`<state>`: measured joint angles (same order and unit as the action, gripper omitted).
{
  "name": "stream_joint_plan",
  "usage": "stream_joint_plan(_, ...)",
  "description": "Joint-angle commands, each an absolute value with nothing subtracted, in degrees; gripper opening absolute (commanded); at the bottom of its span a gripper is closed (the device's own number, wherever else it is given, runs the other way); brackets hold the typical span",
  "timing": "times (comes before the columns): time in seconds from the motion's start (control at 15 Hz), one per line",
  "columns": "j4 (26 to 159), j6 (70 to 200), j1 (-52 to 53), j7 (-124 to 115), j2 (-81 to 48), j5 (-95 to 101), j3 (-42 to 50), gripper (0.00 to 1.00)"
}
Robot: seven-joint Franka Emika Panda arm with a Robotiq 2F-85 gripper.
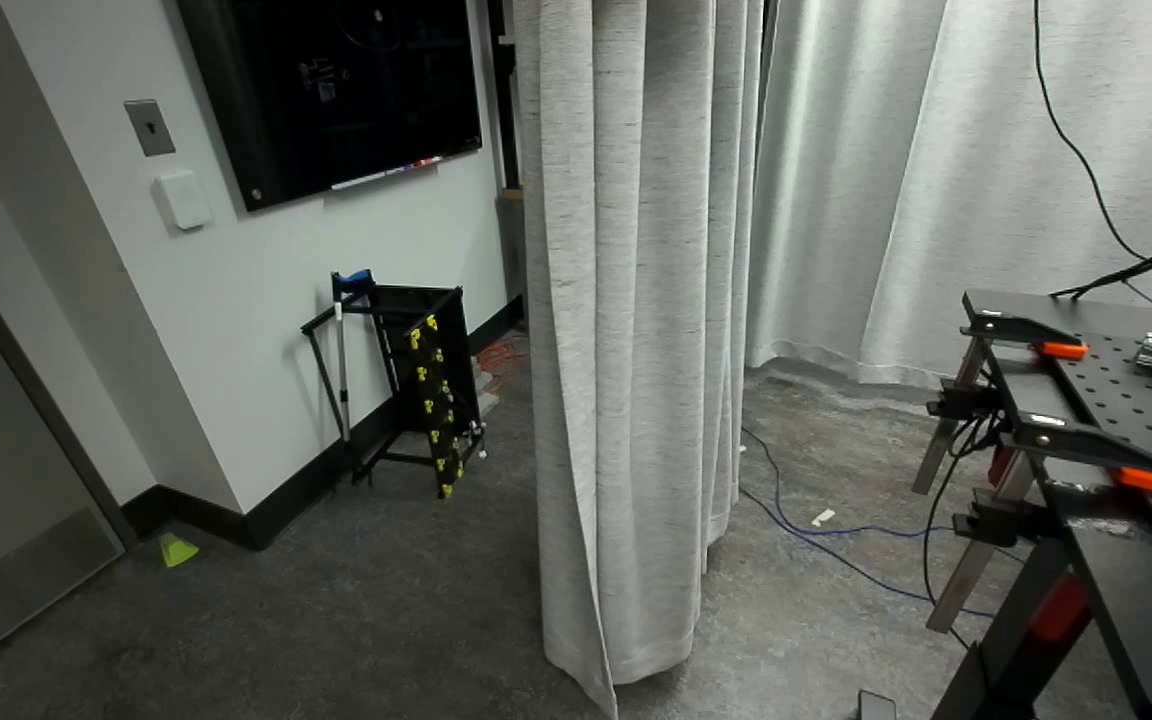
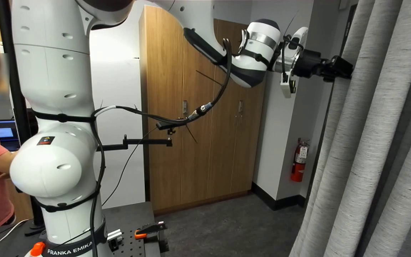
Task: Slide the curtain to the left
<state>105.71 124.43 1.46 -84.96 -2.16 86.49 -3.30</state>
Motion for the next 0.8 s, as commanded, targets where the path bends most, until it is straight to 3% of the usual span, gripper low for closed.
stream_joint_plan(0.0, 100.0, 131.0, 2.4, -81.7, -6.9, 84.4, -3.8, 0.01)
stream_joint_plan(0.73, 83.7, 144.2, 5.6, -72.0, -20.5, 81.3, -6.5, 0.01)
